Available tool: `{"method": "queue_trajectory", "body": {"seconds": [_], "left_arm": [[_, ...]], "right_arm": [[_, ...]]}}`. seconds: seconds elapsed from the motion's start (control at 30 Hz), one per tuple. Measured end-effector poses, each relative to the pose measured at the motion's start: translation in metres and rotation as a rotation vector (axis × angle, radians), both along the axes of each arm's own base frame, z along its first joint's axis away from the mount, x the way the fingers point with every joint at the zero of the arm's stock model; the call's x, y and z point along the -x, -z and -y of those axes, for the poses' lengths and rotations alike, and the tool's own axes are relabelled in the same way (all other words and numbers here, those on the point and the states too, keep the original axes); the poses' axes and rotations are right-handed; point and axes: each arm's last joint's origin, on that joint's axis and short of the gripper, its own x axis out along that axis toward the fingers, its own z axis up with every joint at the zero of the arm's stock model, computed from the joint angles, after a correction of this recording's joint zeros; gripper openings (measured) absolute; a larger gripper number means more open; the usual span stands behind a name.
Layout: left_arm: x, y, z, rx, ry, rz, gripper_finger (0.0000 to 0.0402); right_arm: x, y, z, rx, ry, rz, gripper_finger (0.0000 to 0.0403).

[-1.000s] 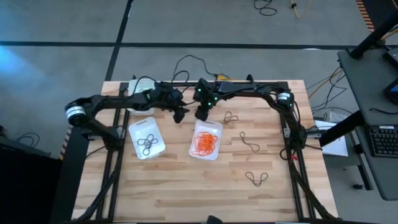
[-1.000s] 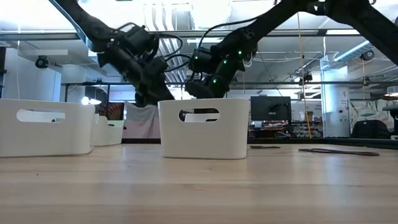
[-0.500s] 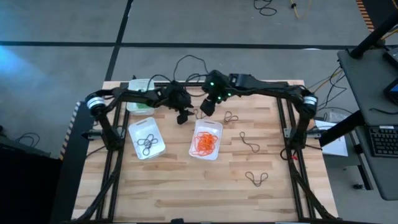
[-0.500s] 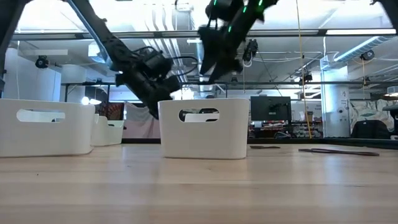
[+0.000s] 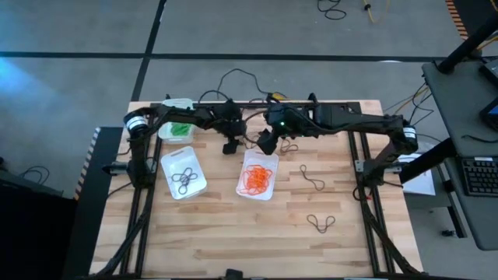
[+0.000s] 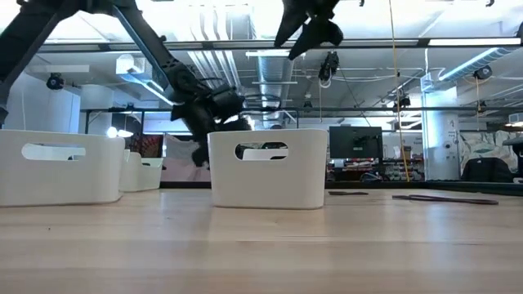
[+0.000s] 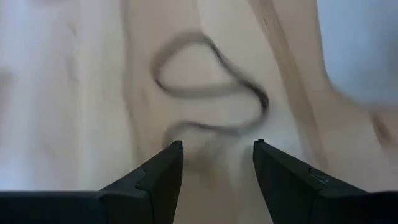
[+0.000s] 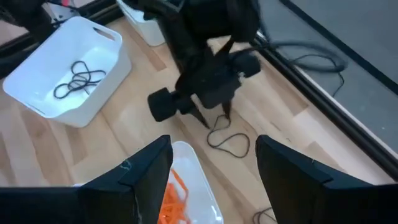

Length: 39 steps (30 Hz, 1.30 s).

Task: Sort rubber bands into baskets
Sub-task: Put the violet rubber band into the bottom left white bin

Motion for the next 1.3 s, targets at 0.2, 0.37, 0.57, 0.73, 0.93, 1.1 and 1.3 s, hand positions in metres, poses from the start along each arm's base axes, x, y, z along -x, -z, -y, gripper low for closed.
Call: {"method": "queue_trajectory", "body": {"seconds": [0.2, 0.37, 0.57, 0.73, 0.93, 1.1, 1.3], "left_arm": [[-0.017, -0.001, -0.003, 0.01, 0.015, -0.02, 0.0171], [-0.024, -0.004, 0.0, 0.011, 0.051, -0.093, 0.0155], [-0.027, -0.001, 0.015, 0.059, 0.066, -0.125, 0.0121], [-0.028, 0.003, 0.026, 0.092, 0.02, -0.117, 0.0094], [-0.027, 0.004, 0.027, 0.117, -0.05, -0.142, 0.0058], [-0.021, 0.007, 0.023, 0.181, -0.088, -0.147, 0.0011], [-0.003, 0.0, 0.024, 0.215, -0.107, -0.18, 0.0001]], "right_arm": [[-0.005, 0.008, 0.001, -0.004, 0.008, -0.029, 0.0224], [-0.007, 0.013, 0.001, -0.01, 0.005, -0.044, 0.0224], [-0.007, 0.013, 0.0, -0.012, 0.002, -0.047, 0.0224], [-0.007, 0.013, 0.0, -0.014, 0.0, -0.049, 0.0224], [-0.006, 0.013, 0.0, -0.015, 0.0, -0.051, 0.0224], [-0.006, 0.014, 0.0, -0.017, -0.001, -0.06, 0.0224], [0.002, 0.007, -0.002, -0.03, -0.031, -0.097, 0.0224]]}}
